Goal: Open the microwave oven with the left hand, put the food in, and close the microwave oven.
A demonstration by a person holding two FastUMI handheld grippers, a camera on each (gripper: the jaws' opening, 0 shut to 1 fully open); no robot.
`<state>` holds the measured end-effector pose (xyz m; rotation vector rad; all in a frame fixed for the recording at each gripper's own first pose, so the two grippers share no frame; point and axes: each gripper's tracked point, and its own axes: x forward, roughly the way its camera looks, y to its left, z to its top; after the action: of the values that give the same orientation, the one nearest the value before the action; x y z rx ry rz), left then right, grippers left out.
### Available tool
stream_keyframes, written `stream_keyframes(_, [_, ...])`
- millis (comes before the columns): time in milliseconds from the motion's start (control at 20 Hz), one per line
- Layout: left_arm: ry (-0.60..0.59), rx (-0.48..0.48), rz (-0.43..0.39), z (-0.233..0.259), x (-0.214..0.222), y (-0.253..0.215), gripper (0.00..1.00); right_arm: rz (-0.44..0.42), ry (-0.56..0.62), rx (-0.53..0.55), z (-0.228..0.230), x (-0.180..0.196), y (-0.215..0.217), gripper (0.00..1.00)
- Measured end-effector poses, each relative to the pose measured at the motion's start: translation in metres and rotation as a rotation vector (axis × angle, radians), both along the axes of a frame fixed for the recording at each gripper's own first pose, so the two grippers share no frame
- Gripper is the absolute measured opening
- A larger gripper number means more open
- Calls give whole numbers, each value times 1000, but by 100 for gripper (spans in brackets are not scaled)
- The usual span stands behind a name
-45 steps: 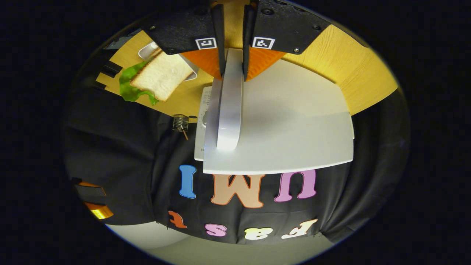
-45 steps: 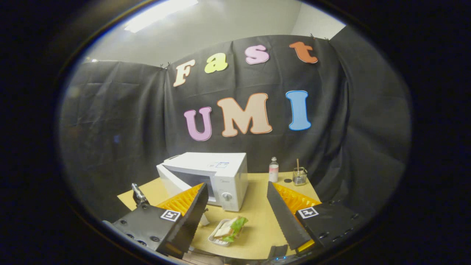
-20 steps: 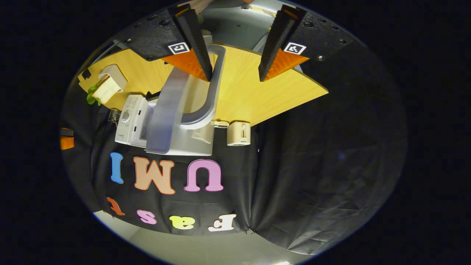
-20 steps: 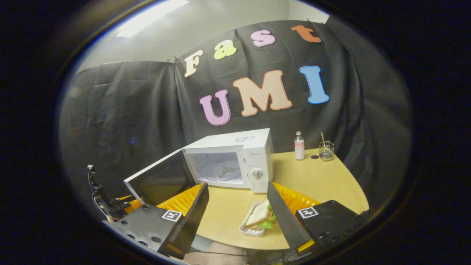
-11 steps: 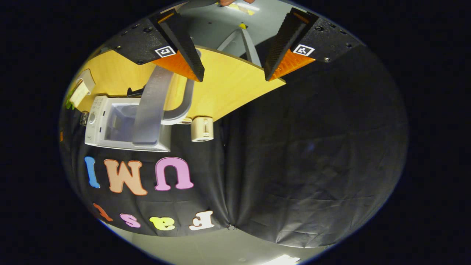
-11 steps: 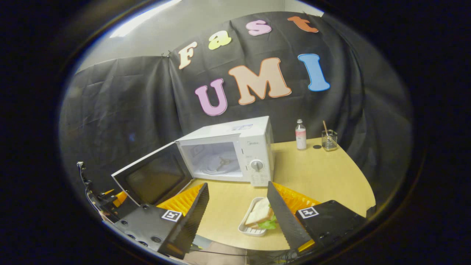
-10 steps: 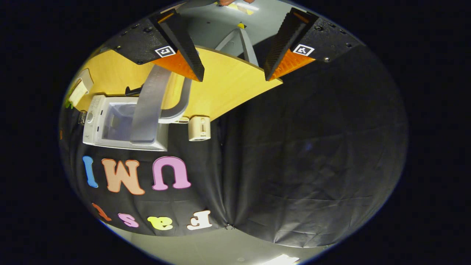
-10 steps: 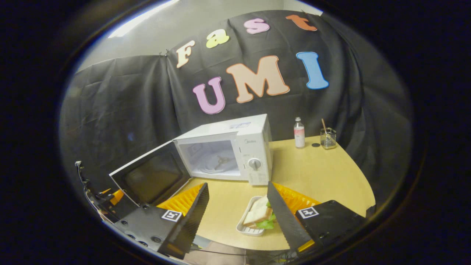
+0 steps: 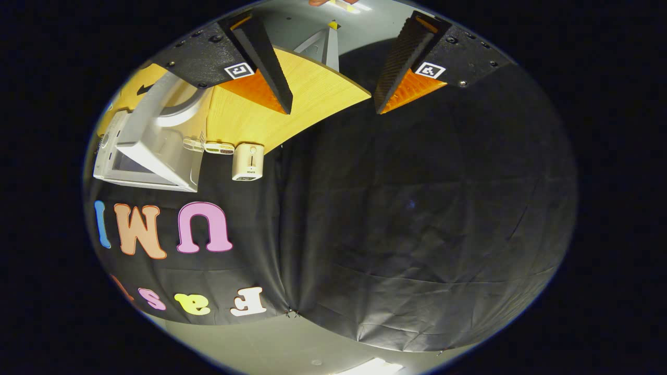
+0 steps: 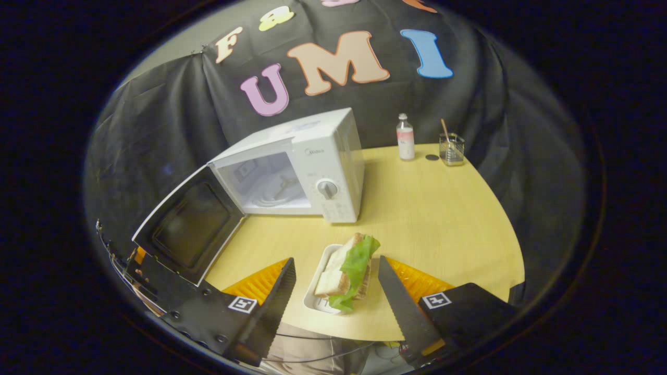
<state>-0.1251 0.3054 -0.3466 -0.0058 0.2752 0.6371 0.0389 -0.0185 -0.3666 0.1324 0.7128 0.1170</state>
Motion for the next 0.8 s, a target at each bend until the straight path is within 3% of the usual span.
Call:
stream_keyframes(300, [-7,-13,-24,-6,25,1,96,-32,192,76,-28,6,-7,90])
stream_keyframes(650, [-26,57,-4,9,20,7,96,-9,364,96,-86,14,-1,89])
stream_keyframes(700, [-31,66,6,12,18,8,96,-16,383,116,-91,15,1,98])
stream_keyframes(750, [-36,73,10,15,15,9,96,-20,398,134,-95,14,3,97])
stream_keyframes(800, [-44,77,8,19,15,7,96,-20,406,147,-97,15,5,88])
